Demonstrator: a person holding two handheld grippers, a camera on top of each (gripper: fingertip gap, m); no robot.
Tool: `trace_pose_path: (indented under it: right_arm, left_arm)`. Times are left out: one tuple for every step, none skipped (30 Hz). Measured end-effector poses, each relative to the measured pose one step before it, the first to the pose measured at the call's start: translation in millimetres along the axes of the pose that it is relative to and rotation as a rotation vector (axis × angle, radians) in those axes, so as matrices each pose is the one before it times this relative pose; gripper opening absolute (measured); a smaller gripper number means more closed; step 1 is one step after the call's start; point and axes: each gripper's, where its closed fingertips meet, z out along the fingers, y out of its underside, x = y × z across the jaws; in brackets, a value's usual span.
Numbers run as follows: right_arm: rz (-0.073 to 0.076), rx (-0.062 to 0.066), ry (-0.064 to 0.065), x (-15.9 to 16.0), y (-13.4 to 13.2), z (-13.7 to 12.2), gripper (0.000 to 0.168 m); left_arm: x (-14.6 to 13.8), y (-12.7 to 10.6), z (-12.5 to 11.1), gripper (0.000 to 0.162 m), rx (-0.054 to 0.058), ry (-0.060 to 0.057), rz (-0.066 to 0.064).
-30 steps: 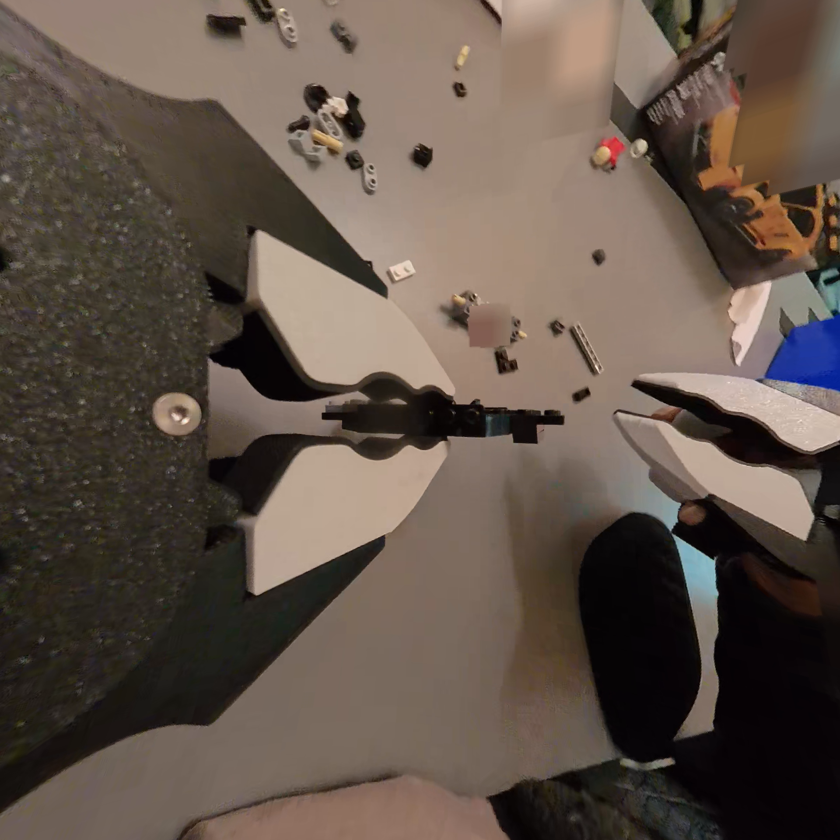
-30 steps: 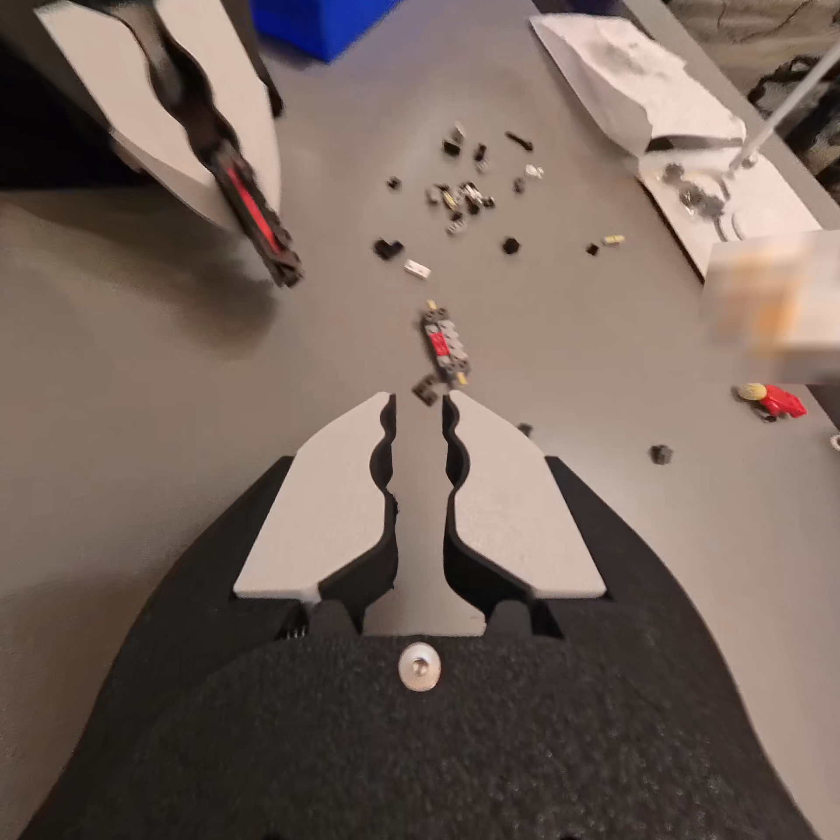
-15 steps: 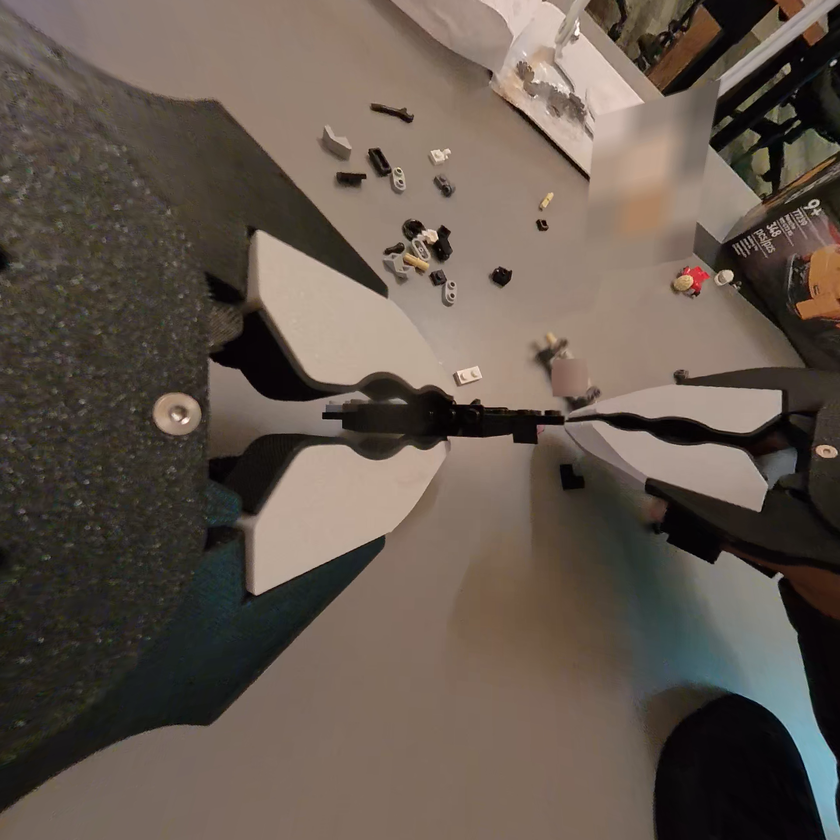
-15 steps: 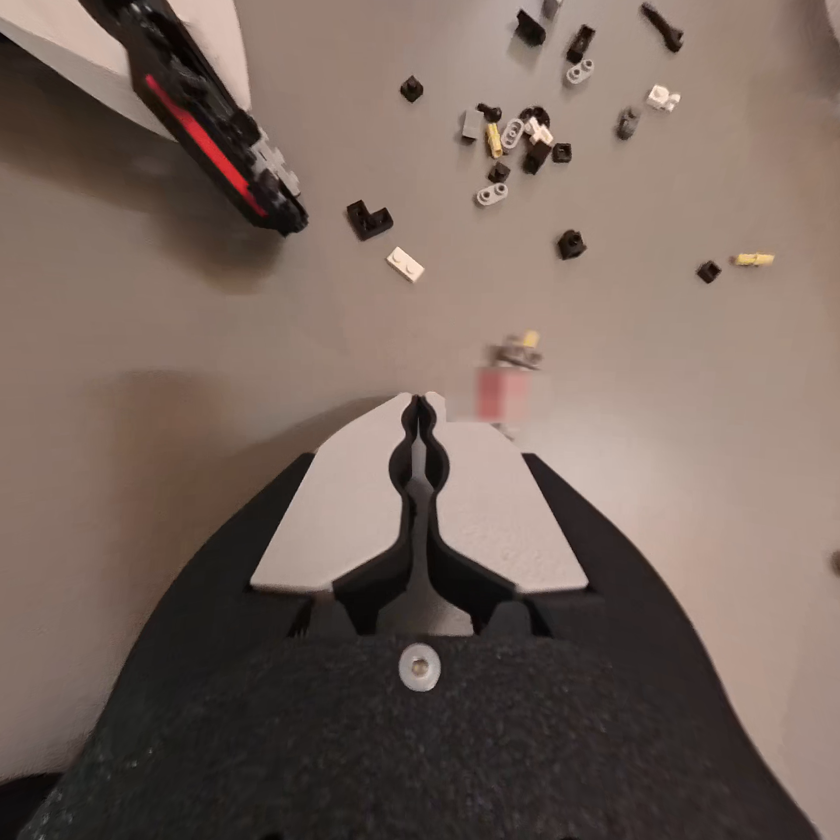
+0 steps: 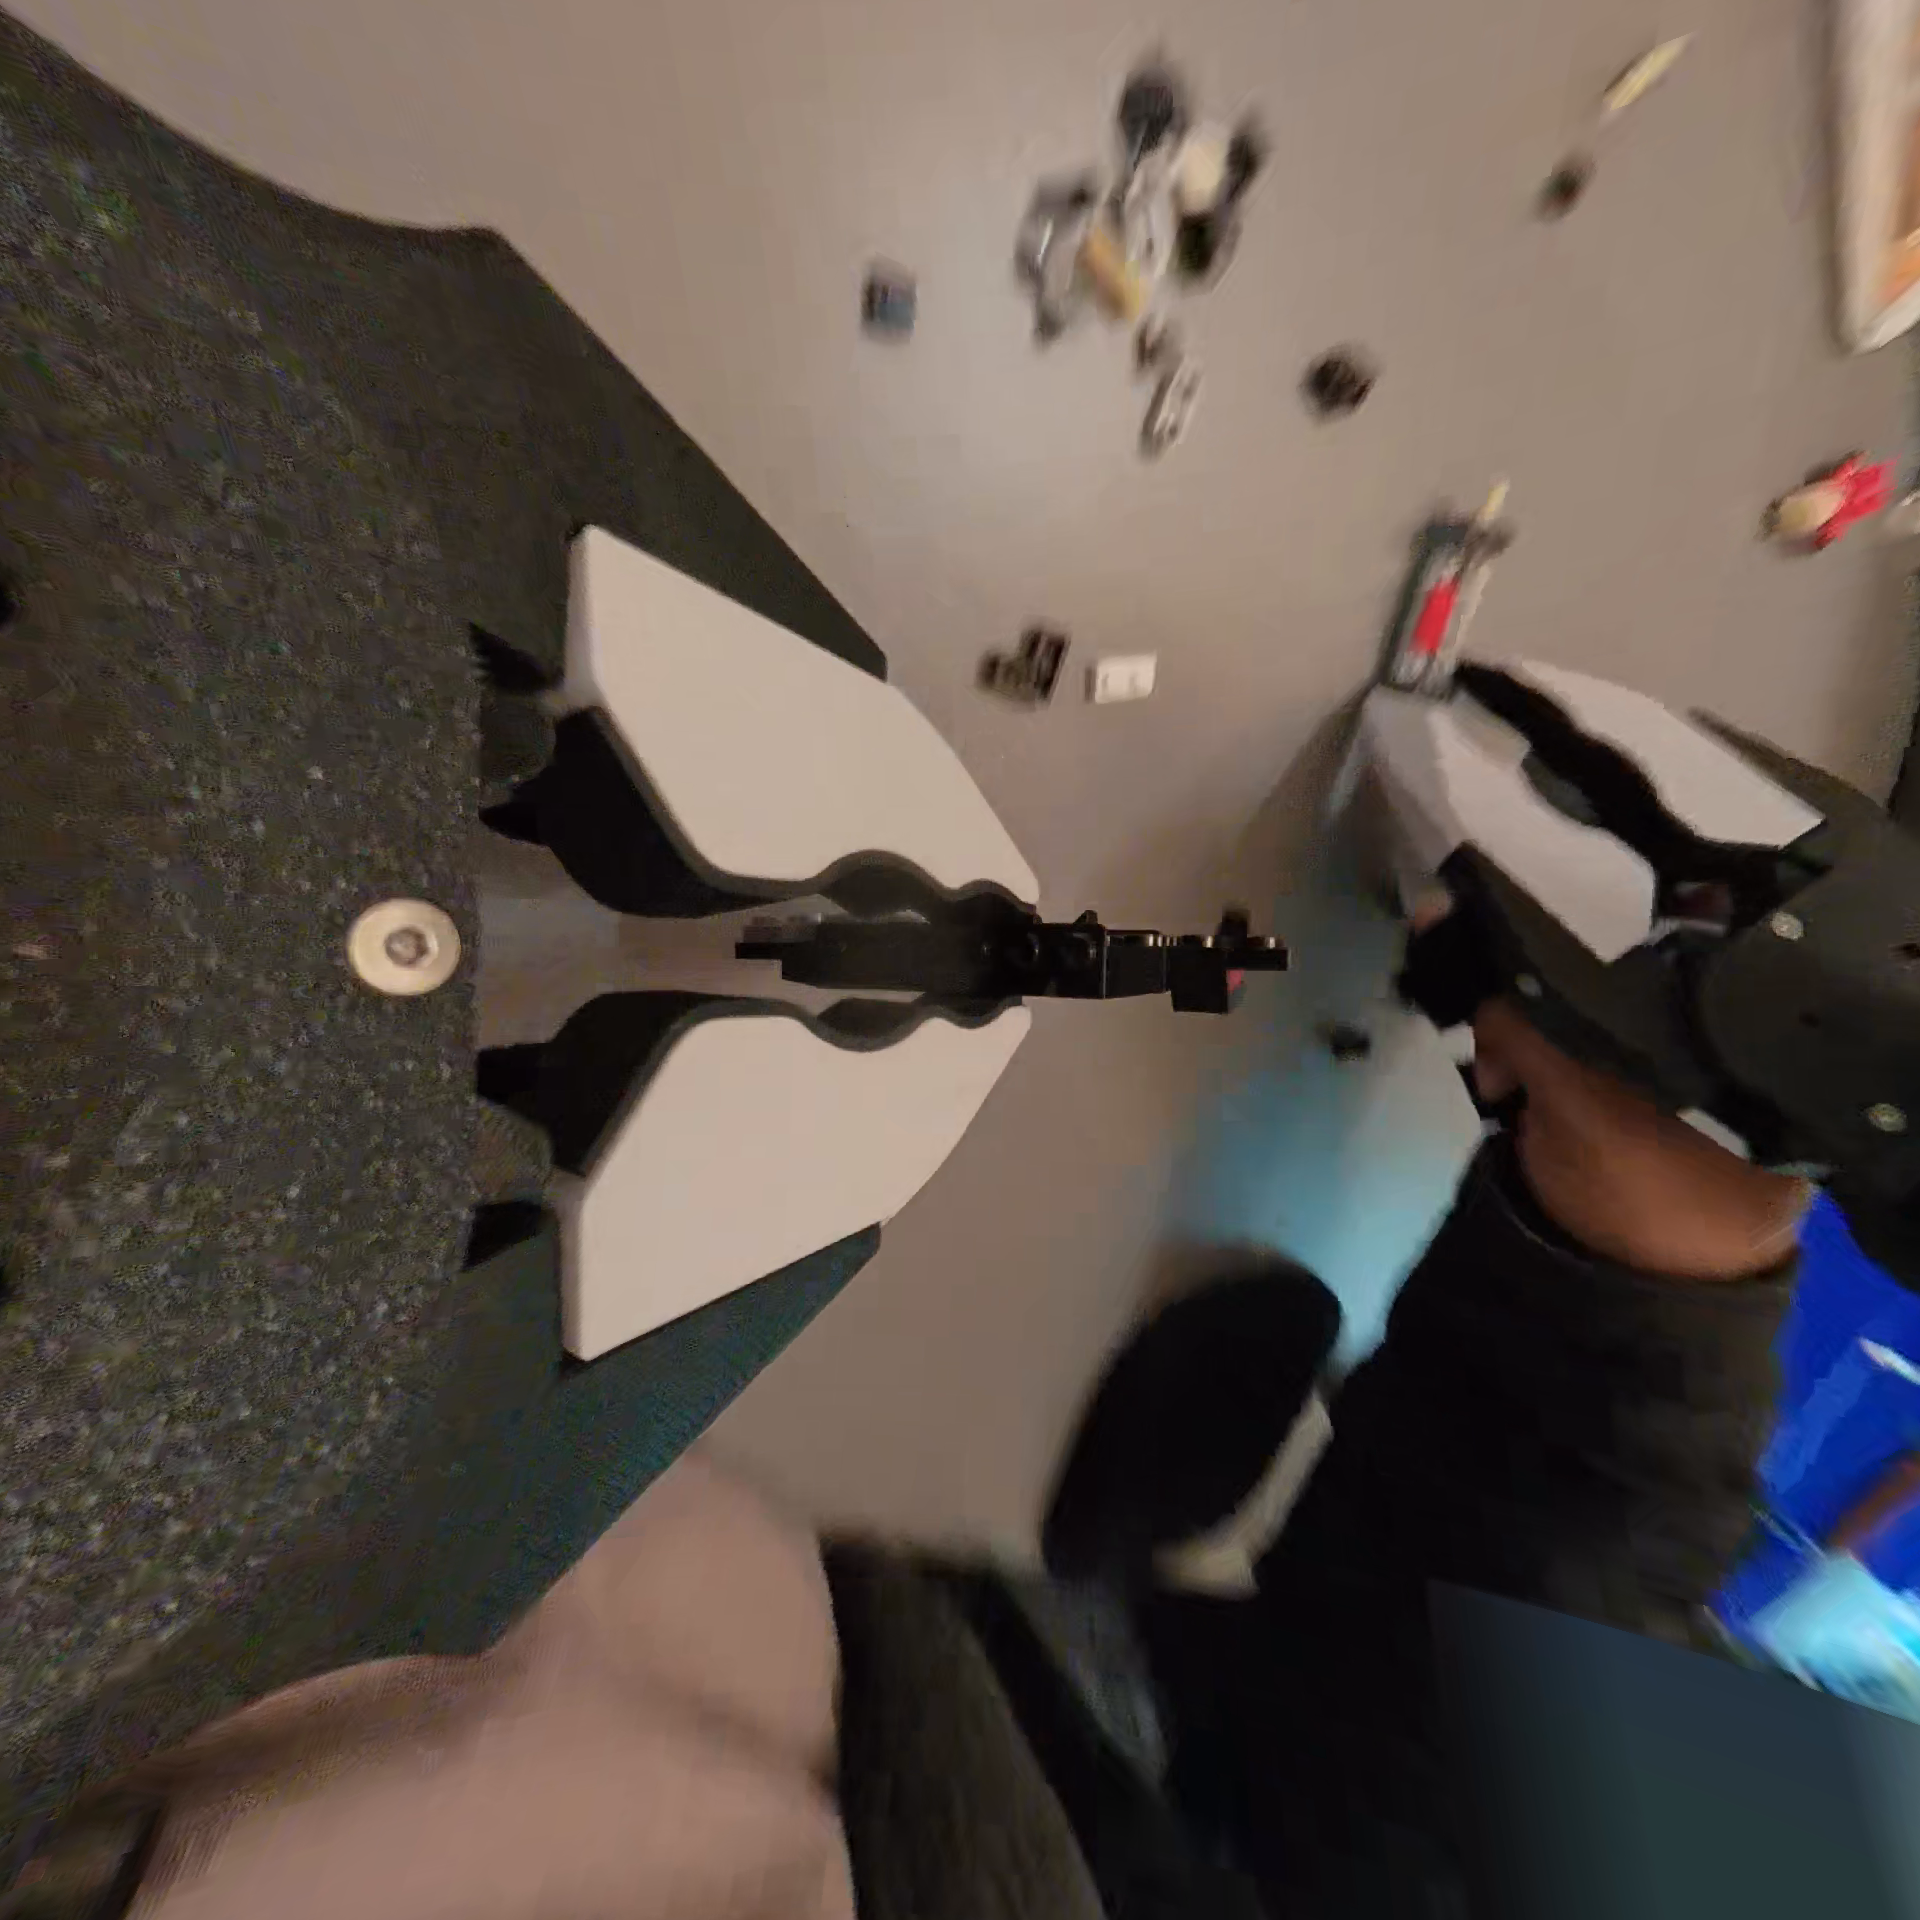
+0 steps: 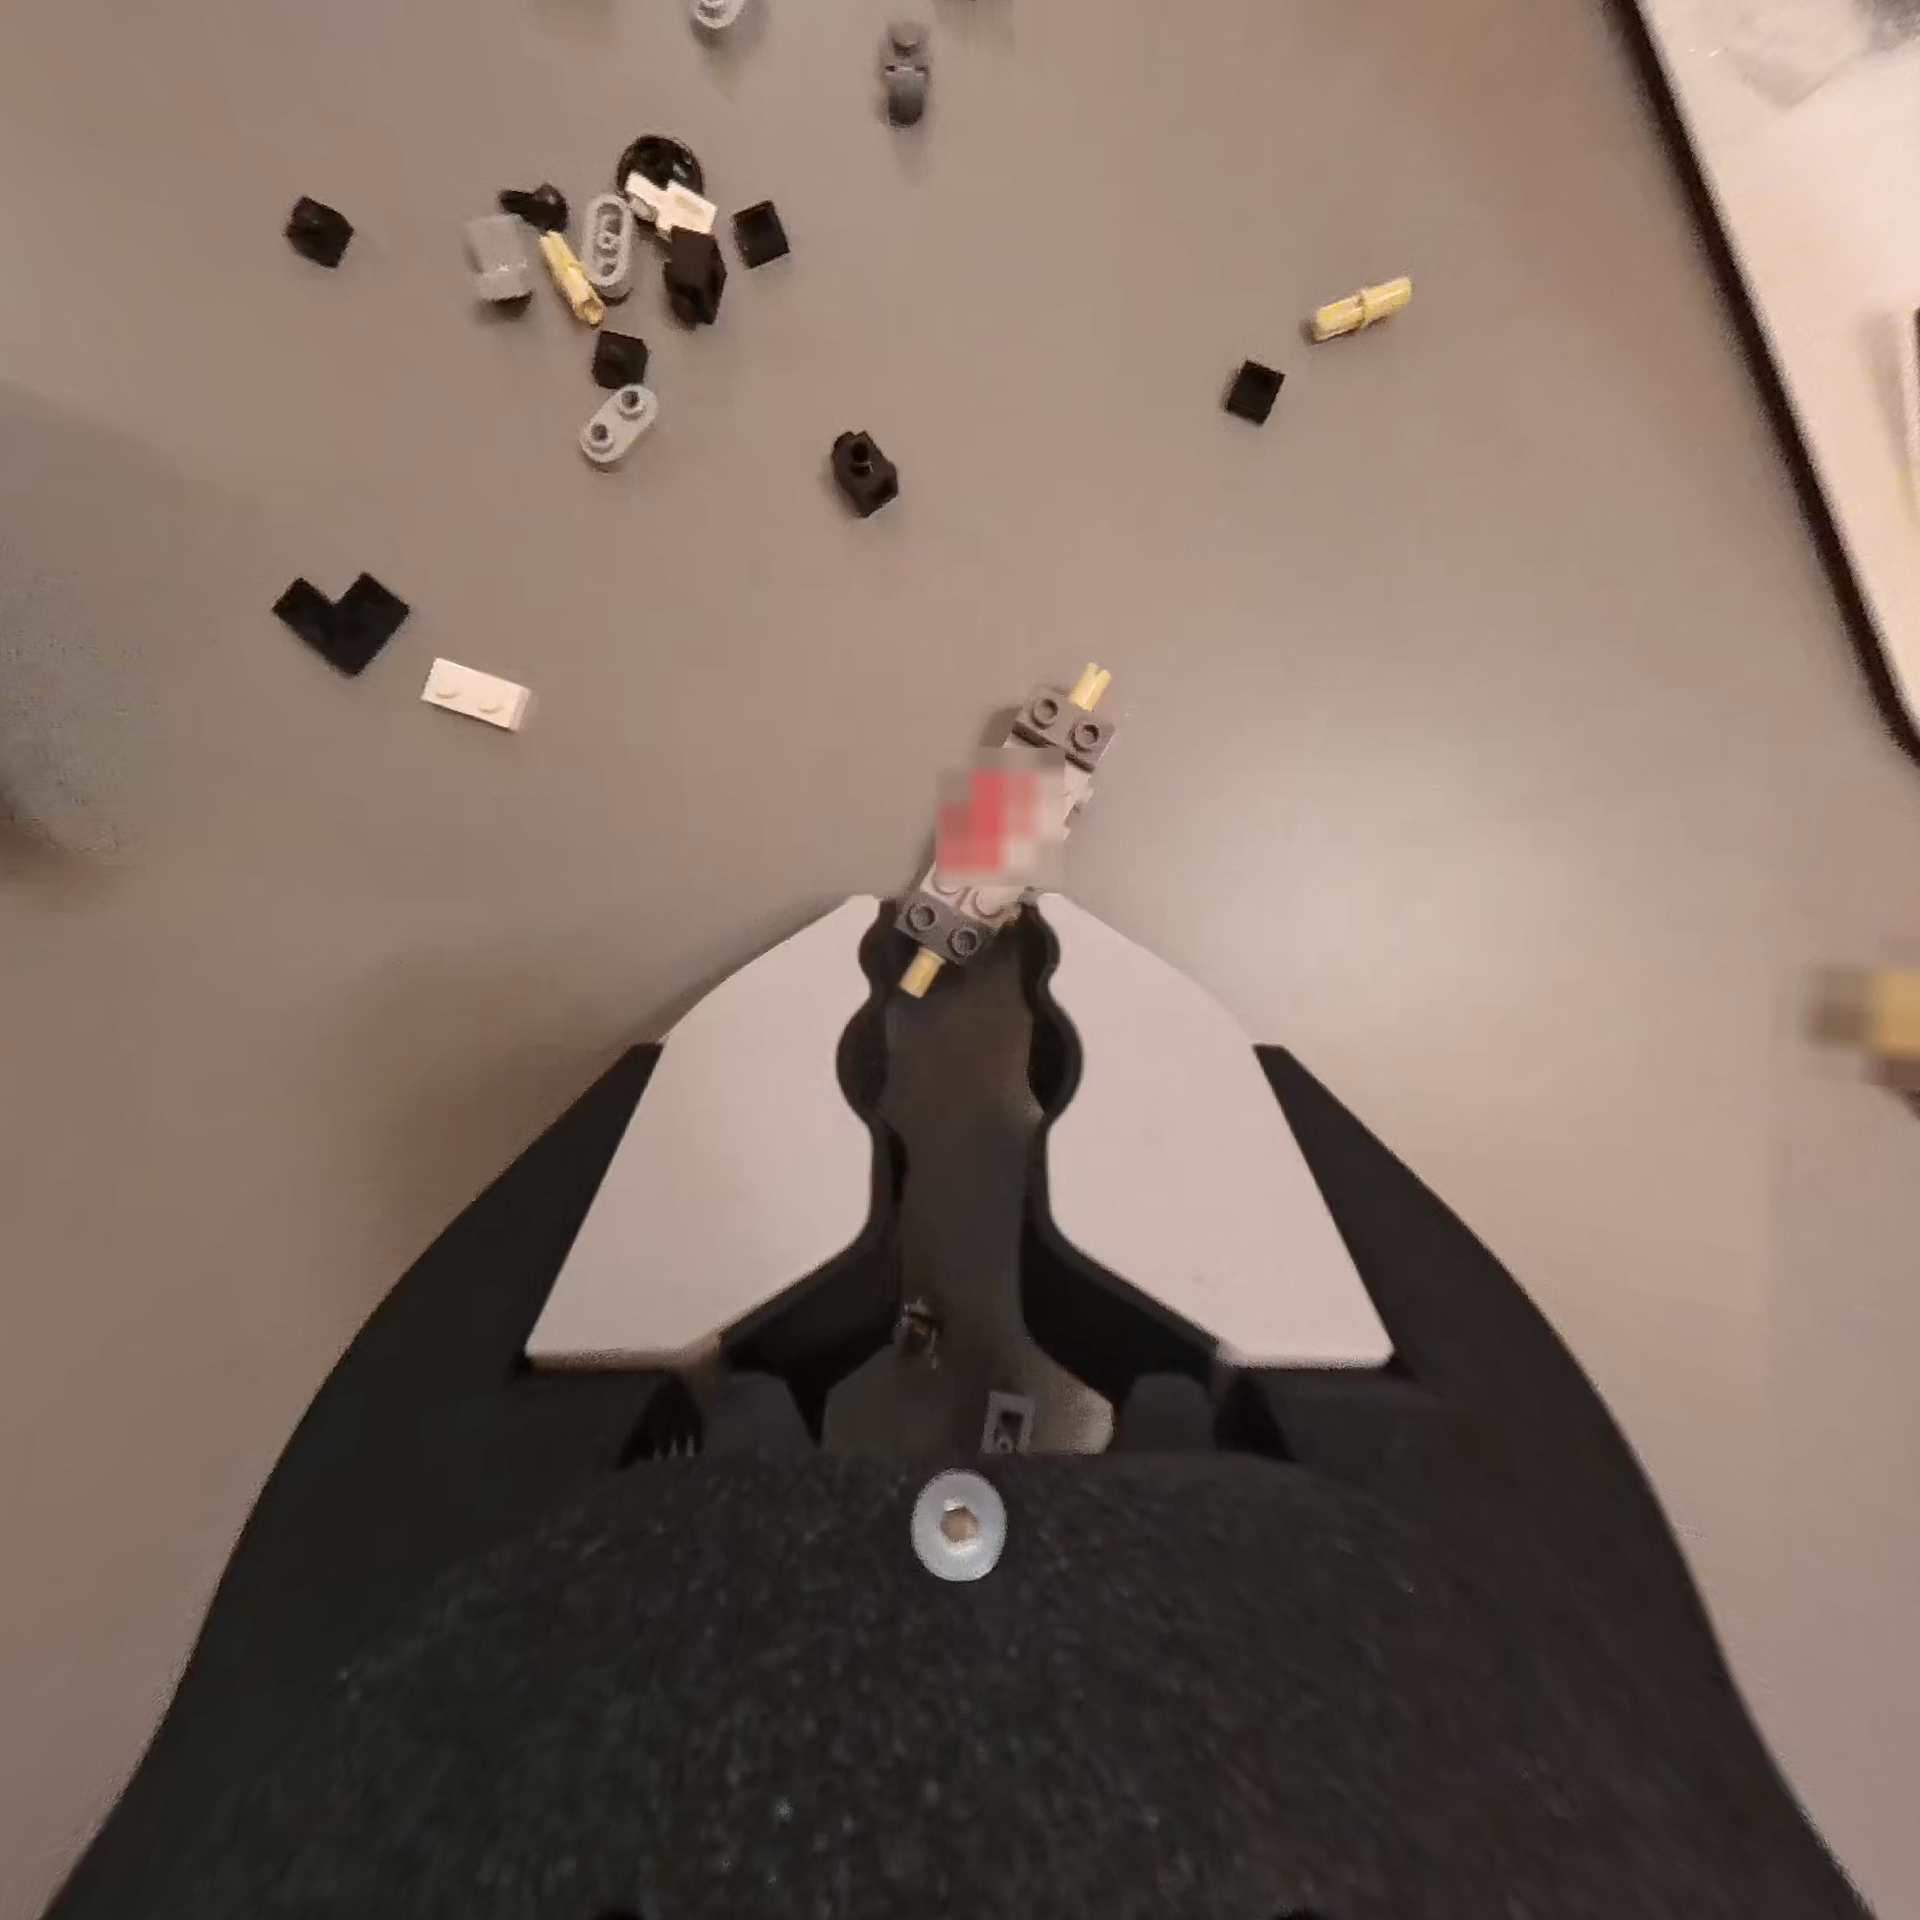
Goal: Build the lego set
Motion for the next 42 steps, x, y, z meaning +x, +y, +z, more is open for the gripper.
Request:
trace_pose_path:
  right_arm:
    - [-0.0224,-0.0122,0.0099,0.58,0.18,-1.45,0.022]
    - [-0.0308,-0.0031,-0.0126,-3.74,-0.13,-4.13,0.022]
    - [-0.0254,-0.0125,-0.0301,-7.61,1.63,-6.40,0.022]
    - [-0.0430,-0.0078,-0.0499,-13.30,1.72,-8.67,0.022]
    - [-0.0504,-0.0146,-0.0569,-17.24,3.37,-9.55,0.021]
    - [-0.0339,-0.0383,-0.0612,-19.18,6.28,-9.01,0.021]
    - [-0.0358,-0.0372,-0.0752,-22.49,6.62,-8.06,0.022]
    - [-0.0254,-0.0303,-0.0561,-20.14,5.75,-6.56,0.022]
    - [-0.0082,-0.0342,-0.0488,-17.65,6.54,-4.98,0.022]
    - [-0.0017,-0.0356,-0.0568,-17.34,7.58,-3.53,0.022]
    - [-0.0002,-0.0299,-0.0506,-14.80,7.22,-1.60,0.022]
    - [0.0076,-0.0247,-0.0412,-11.47,6.44,0.29,0.022]
    - [0.0129,-0.0178,-0.0401,-9.54,4.85,1.46,0.022]
    - [0.0114,-0.0066,-0.0340,-7.32,2.73,1.76,0.022]
    - [0.0124,-0.0029,-0.0275,-5.24,1.29,1.52,0.022]
    - [0.0105,-0.0040,-0.0231,-3.46,0.67,1.44,0.022]
    - [0.0052,-0.0008,-0.0210,-2.74,-0.42,1.16,0.022]
    - [0.0023,0.0015,-0.0280,-3.47,-1.30,0.90,0.022]
    - [-0.0007,-0.0009,-0.0225,-2.44,-1.48,0.96,0.022]
    - [-0.0038,-0.0011,-0.0090,-0.42,-2.09,1.02,0.022]
    - [-0.0049,0.0027,-0.0116,-0.73,-3.17,0.90,0.022]
    - [-0.0064,0.0111,-0.0210,-2.20,-4.87,0.54,0.022]
    - [-0.0092,0.0186,-0.0204,-2.27,-6.16,0.19,0.022]
    - [-0.0118,0.0235,-0.0199,-2.73,-7.17,-0.05,0.022]
    - [-0.0095,0.0223,-0.0225,-3.18,-6.93,0.05,0.022]
    - [-0.0088,0.0176,-0.0208,-2.92,-6.08,0.19,0.022]
    - [-0.0087,0.0093,-0.0213,-2.76,-4.51,0.38,0.022]
    - [-0.0064,0.0072,-0.0176,-1.86,-3.75,0.27,0.022]
    - [0.0016,0.0172,-0.0231,-1.93,-4.68,-0.18,0.022]
    - [0.0092,0.0228,-0.0378,-3.64,-4.94,-0.75,0.022]
    - [0.0105,0.0199,-0.0312,-2.64,-4.02,-1.04,0.022]
    - [0.0064,0.0168,-0.0160,-0.66,-3.10,-1.37,0.022]
    - [0.0034,0.0162,-0.0152,-0.82,-2.42,-1.70,0.022]
    - [0.0031,0.0155,-0.0183,-1.42,-1.69,-1.87,0.022]
    - [0.0004,0.0149,-0.0029,0.27,-0.79,-2.16,0.022]
    - [-0.0033,0.0253,0.0020,0.59,-1.28,-2.52,0.022]
    - [-0.0022,0.0408,-0.0031,-0.15,-2.86,-2.77,0.022]
    - [-0.0074,0.0566,0.0038,0.40,-4.37,-3.38,0.022]
    - [-0.0210,0.0722,0.0048,-0.38,-5.85,-4.63,0.023]
    - [-0.0296,0.0878,0.0051,-1.19,-7.53,-5.90,0.028]
    - [-0.0314,0.0938,0.0075,-1.16,-7.80,-6.35,0.032]
    - [-0.0327,0.0861,0.0116,-0.60,-6.19,-5.60,0.036]
  left_arm:
    - [6.75,1.97,1.01,0.011,-0.0133,0.0913,-0.1086]
    - [5.81,5.15,2.39,0.011,-0.0326,0.0759,-0.0858]
    - [4.08,4.80,3.17,0.011,-0.0230,0.0528,-0.0572]
    - [2.75,5.71,4.06,0.011,-0.0270,0.0319,-0.0343]
    - [1.54,6.98,4.93,0.011,-0.0369,0.0142,-0.0160]
    - [0.05,6.04,5.13,0.011,-0.0318,-0.0004,-0.0068]
    - [-0.87,5.41,5.24,0.011,-0.0321,-0.0090,-0.0002]
    - [-0.56,5.02,5.05,0.012,-0.0333,-0.0076,0.0024]
    - [0.69,3.75,4.37,0.014,-0.0296,-0.0008,0.0016]
    - [0.27,2.62,3.60,0.017,-0.0257,-0.0063,0.0049]
    - [-2.13,1.64,2.84,0.020,-0.0203,-0.0243,0.0141]
    - [-3.61,1.99,2.27,0.023,-0.0211,-0.0361,0.0205]
    - [-1.09,2.25,1.57,0.029,-0.0223,-0.0186,0.0181]
    - [0.97,1.22,0.55,0.032,-0.0128,-0.0048,0.0145]
    - [-0.87,1.03,-0.64,0.034,-0.0093,-0.0183,0.0168]
    - [-2.92,0.45,-1.79,0.037,-0.0037,-0.0334,0.0212]
    - [-3.66,0.93,-2.85,0.041,-0.0066,-0.0401,0.0246]
    - [-3.80,1.49,-3.61,0.045,-0.0093,-0.0394,0.0280]
    - [-4.52,1.73,-4.34,0.050,-0.0104,-0.0430,0.0259]
    - [-6.38,1.25,-4.72,0.055,-0.0085,-0.0529,0.0255]
    - [-4.57,-0.69,-5.18,0.054,0.0065,-0.0426,0.0337]
    - [1.49,-4.23,-4.97,0.052,0.0284,-0.0104,0.0427]
    - [7.26,-5.87,-3.68,0.052,0.0340,0.0144,0.0456]
    - [9.96,-6.31,-1.44,0.054,0.0306,0.0197,0.0485]
    - [11.97,-7.07,0.82,0.057,0.0326,0.0212,0.0606]
    - [12.12,-7.72,2.29,0.059,0.0360,0.0155,0.0738]
    - [11.20,-7.13,2.90,0.059,0.0299,0.0082,0.0832]
    - [8.56,-6.16,3.08,0.059,0.0182,-0.0041,0.0819]
    - [5.60,-5.31,3.20,0.057,0.0091,-0.0174,0.0794]
    - [3.64,-4.35,2.99,0.054,0.0017,-0.0233,0.0760]
    - [2.44,-3.09,2.80,0.051,-0.0063,-0.0245,0.0669]
    - [1.06,-0.86,2.93,0.045,-0.0189,-0.0258,0.0552]
    - [-0.72,-0.05,2.02,0.035,-0.0193,-0.0311,0.0470]
    - [-3.15,-0.56,0.68,0.022,-0.0073,-0.0417,0.0397]
    - [-2.75,-0.96,0.13,0.021,0.0038,-0.0332,0.0252]
    - [-2.57,-0.88,-0.17,0.022,0.0086,-0.0236,-0.0043]
    - [-2.09,-1.50,-0.71,0.021,0.0196,-0.0121,-0.0245]
    - [-2.31,-1.19,-1.05,0.021,0.0248,-0.0068,-0.0342]
    - [-2.99,-1.16,-1.34,0.021,0.0300,-0.0082,-0.0390]
    - [-2.03,-1.56,-1.57,0.021,0.0378,0.0041,-0.0528]
    - [-1.39,-2.62,-1.71,0.022,0.0484,0.0184,-0.0796]
    - [-1.28,-3.47,-1.89,0.021,0.0552,0.0314,-0.1036]
